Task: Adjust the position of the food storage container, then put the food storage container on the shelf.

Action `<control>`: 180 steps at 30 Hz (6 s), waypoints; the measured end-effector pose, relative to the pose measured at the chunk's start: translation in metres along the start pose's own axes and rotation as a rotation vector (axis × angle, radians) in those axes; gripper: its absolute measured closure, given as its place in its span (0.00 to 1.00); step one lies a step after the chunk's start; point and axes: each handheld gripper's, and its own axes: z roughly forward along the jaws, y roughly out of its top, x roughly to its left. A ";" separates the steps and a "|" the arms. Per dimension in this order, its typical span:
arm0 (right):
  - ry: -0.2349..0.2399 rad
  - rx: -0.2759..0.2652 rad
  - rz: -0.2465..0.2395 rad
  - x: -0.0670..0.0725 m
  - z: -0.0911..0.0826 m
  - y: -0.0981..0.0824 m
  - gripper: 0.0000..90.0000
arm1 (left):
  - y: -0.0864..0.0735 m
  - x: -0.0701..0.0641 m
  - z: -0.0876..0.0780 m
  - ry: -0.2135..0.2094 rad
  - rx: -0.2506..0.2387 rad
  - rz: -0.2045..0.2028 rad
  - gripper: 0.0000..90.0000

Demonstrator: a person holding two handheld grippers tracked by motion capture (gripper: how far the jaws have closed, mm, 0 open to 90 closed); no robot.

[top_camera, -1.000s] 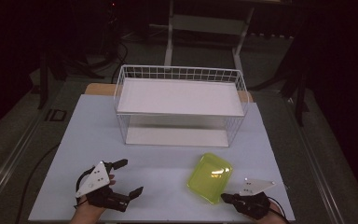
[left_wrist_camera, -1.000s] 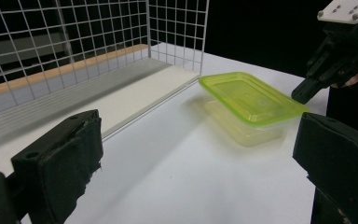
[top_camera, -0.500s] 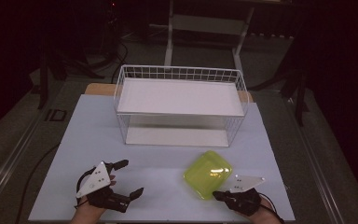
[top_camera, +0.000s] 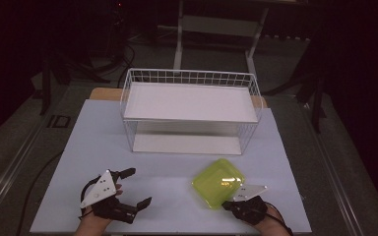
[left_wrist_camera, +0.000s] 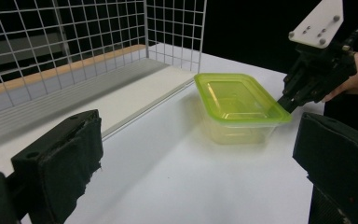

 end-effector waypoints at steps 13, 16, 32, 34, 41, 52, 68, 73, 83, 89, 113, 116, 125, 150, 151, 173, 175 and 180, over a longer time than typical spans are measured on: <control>-0.001 0.013 -0.044 0.005 0.024 0.024 1.00 | 0.000 0.000 0.001 -0.002 0.003 0.004 0.02; 0.005 0.011 -0.052 0.006 0.022 0.024 1.00 | 0.000 0.001 -0.001 0.000 0.000 0.003 0.02; -0.200 -0.001 0.122 -0.062 -0.015 -0.014 1.00 | -0.002 0.005 -0.002 0.009 -0.003 -0.009 0.02; -0.189 0.006 0.125 -0.067 -0.007 -0.011 1.00 | -0.002 0.005 -0.003 0.009 -0.003 -0.009 0.02; -0.130 0.003 0.108 -0.058 -0.001 -0.008 1.00 | -0.002 0.004 -0.002 0.008 0.006 -0.009 0.02; -0.097 -0.011 0.080 -0.047 0.004 -0.006 1.00 | -0.003 0.004 -0.003 0.011 0.002 -0.017 0.02; -0.069 -0.041 0.079 -0.045 0.009 0.008 1.00 | -0.003 0.003 -0.002 0.010 0.006 -0.014 0.02; -0.061 -0.033 0.083 -0.043 0.015 0.010 1.00 | -0.003 0.002 -0.001 0.007 0.008 -0.014 0.02; -0.062 -0.027 0.090 -0.053 0.032 0.027 1.00 | -0.003 0.002 0.000 0.003 0.017 -0.010 0.02; -0.049 -0.024 0.076 -0.048 0.042 0.036 1.00 | -0.003 0.002 -0.001 0.003 0.018 -0.008 0.02; -0.131 -0.088 0.059 -0.041 0.014 0.042 0.69 | -0.006 0.004 0.000 -0.024 -0.021 -0.064 0.02; -0.134 -0.140 0.100 -0.041 0.003 0.045 0.45 | -0.003 0.003 -0.001 -0.025 0.006 -0.062 0.02; -0.172 -0.233 0.082 -0.024 -0.022 0.057 0.15 | 0.017 -0.004 0.005 -0.005 0.067 -0.061 0.02; 0.090 -0.122 0.569 -0.046 -0.012 0.075 0.13 | 0.027 0.024 0.065 0.039 0.377 -0.567 0.04; 0.082 -0.112 0.605 -0.048 -0.009 0.073 0.13 | 0.024 0.025 0.067 0.047 0.381 -0.580 0.08; 0.216 0.023 0.846 -0.061 0.028 0.060 0.58 | -0.008 0.031 0.091 0.020 0.464 -0.815 0.63; 0.217 0.031 0.846 -0.061 0.029 0.060 0.63 | -0.009 0.031 0.091 0.024 0.469 -0.816 0.68; 0.239 0.022 0.844 -0.057 0.034 0.058 0.77 | -0.014 0.031 0.093 0.008 0.479 -0.811 0.78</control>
